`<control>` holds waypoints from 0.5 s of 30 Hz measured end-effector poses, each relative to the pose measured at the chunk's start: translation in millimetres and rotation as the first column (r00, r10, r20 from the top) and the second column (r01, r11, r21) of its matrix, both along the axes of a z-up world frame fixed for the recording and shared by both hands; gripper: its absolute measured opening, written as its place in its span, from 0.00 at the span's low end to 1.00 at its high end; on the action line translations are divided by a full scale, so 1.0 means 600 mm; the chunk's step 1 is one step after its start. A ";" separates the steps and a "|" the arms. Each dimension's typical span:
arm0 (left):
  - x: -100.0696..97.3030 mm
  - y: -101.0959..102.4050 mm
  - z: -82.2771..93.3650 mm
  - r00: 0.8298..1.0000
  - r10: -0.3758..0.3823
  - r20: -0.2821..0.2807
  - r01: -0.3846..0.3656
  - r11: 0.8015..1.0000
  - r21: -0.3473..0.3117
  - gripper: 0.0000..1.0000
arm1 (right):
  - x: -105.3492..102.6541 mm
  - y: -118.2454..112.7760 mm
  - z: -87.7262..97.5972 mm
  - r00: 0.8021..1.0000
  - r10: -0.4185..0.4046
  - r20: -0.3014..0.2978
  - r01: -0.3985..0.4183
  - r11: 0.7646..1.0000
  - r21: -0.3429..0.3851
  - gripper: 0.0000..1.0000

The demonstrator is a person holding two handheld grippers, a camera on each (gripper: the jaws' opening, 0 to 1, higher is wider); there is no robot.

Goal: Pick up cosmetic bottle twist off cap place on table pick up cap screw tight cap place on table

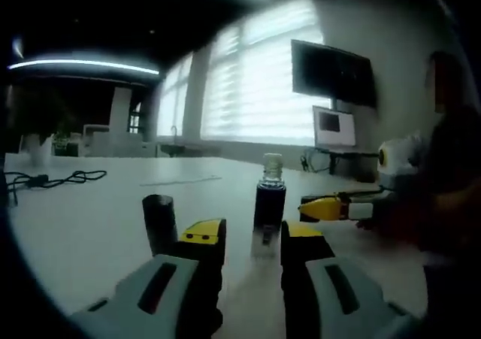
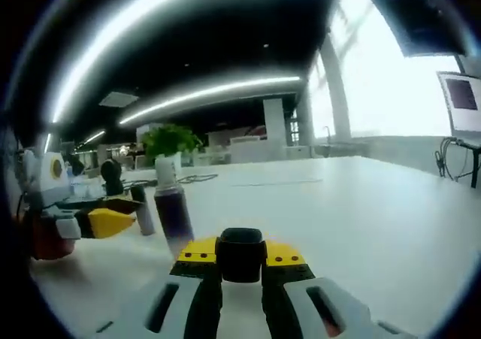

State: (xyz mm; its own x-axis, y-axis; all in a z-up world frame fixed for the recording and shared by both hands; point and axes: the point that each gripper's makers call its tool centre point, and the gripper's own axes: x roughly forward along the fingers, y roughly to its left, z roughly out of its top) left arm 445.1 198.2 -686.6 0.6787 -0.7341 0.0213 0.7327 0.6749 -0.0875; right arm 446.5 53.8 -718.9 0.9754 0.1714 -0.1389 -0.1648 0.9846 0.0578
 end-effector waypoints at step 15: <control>-0.040 0.017 -0.009 0.998 -0.022 0.057 0.020 0.999 0.028 0.18 | 0.002 0.008 -0.025 0.997 0.021 -0.068 -0.027 0.996 -0.082 0.13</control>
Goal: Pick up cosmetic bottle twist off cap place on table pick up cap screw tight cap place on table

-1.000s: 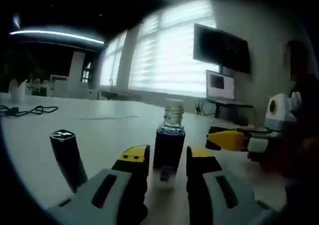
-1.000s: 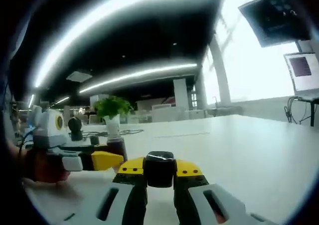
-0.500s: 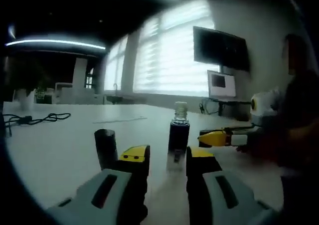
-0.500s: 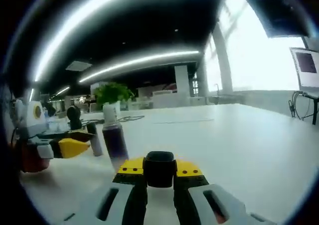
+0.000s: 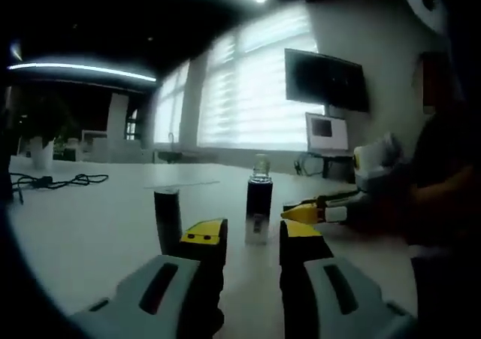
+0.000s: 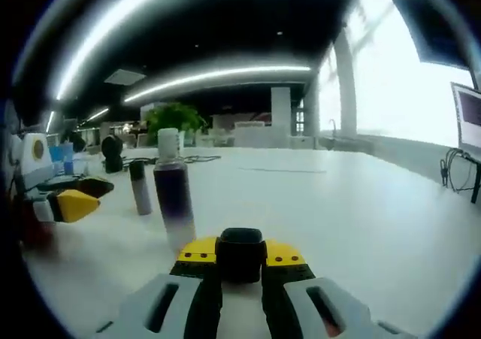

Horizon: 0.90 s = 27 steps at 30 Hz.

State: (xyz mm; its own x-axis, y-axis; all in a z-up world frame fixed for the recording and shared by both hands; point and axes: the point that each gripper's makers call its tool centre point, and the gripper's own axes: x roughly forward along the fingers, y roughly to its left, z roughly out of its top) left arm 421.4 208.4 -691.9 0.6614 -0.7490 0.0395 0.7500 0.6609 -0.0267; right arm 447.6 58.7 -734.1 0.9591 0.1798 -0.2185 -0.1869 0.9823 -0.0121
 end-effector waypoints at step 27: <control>-0.002 0.000 0.010 0.999 0.009 0.043 -0.009 1.000 -0.011 0.17 | -0.003 -0.010 -0.017 0.999 -0.001 -0.035 -0.001 0.998 -0.055 0.21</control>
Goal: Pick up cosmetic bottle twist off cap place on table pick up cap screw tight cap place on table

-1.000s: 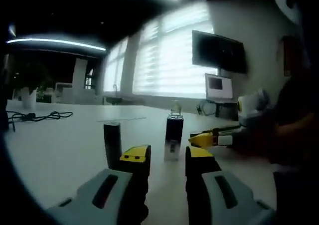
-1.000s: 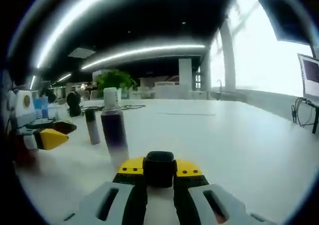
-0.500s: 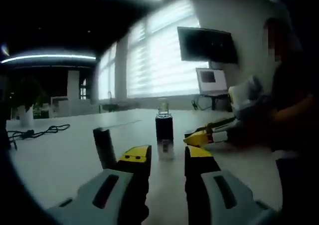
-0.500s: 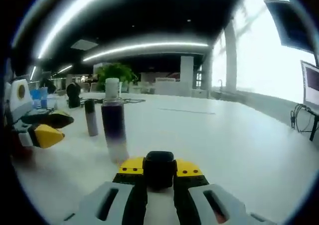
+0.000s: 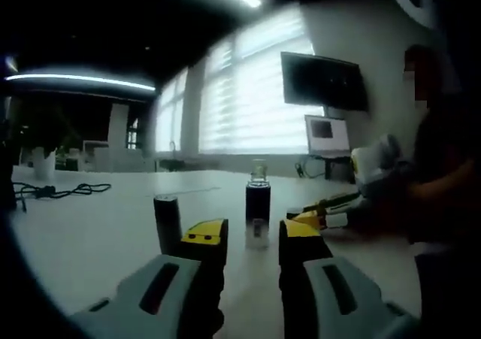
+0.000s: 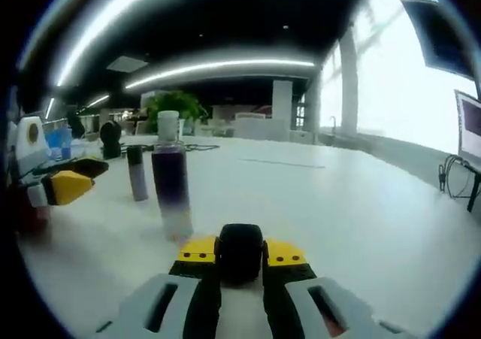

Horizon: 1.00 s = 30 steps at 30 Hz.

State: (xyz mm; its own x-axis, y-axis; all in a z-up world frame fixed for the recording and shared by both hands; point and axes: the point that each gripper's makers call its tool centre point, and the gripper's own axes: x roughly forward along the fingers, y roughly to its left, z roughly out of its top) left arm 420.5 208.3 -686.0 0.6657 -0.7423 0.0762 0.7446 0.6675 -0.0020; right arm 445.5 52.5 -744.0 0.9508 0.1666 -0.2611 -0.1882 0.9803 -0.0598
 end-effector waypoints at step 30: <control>-0.005 0.048 0.014 0.997 0.078 -0.016 -0.079 0.994 -0.069 0.21 | -0.079 0.016 0.112 0.915 0.220 0.338 -0.274 0.954 0.121 0.39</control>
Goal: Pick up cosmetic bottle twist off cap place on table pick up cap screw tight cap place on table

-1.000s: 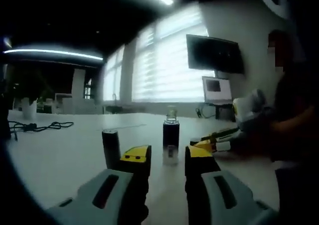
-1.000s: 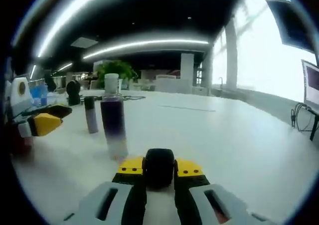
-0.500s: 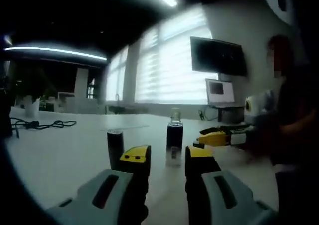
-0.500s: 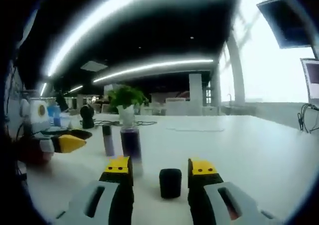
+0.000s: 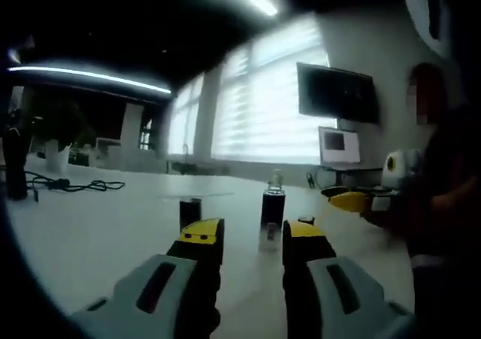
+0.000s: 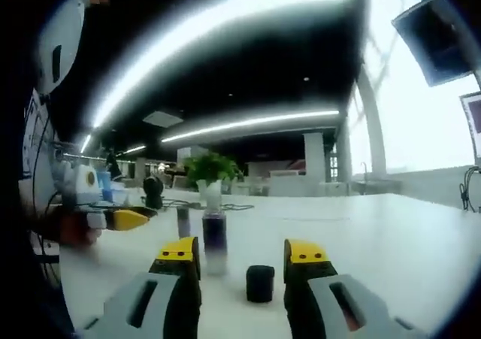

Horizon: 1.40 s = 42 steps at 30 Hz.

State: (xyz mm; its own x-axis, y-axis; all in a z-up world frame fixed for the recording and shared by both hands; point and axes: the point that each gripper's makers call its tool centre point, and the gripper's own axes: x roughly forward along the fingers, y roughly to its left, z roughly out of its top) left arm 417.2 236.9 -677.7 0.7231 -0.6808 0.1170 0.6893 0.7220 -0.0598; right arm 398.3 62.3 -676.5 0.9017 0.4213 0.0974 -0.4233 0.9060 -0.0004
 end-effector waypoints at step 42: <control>0.066 -0.129 -0.019 0.991 -0.112 -0.074 0.115 0.993 0.033 0.27 | 0.004 -0.005 -0.001 1.000 -0.008 0.015 0.008 1.000 0.005 0.37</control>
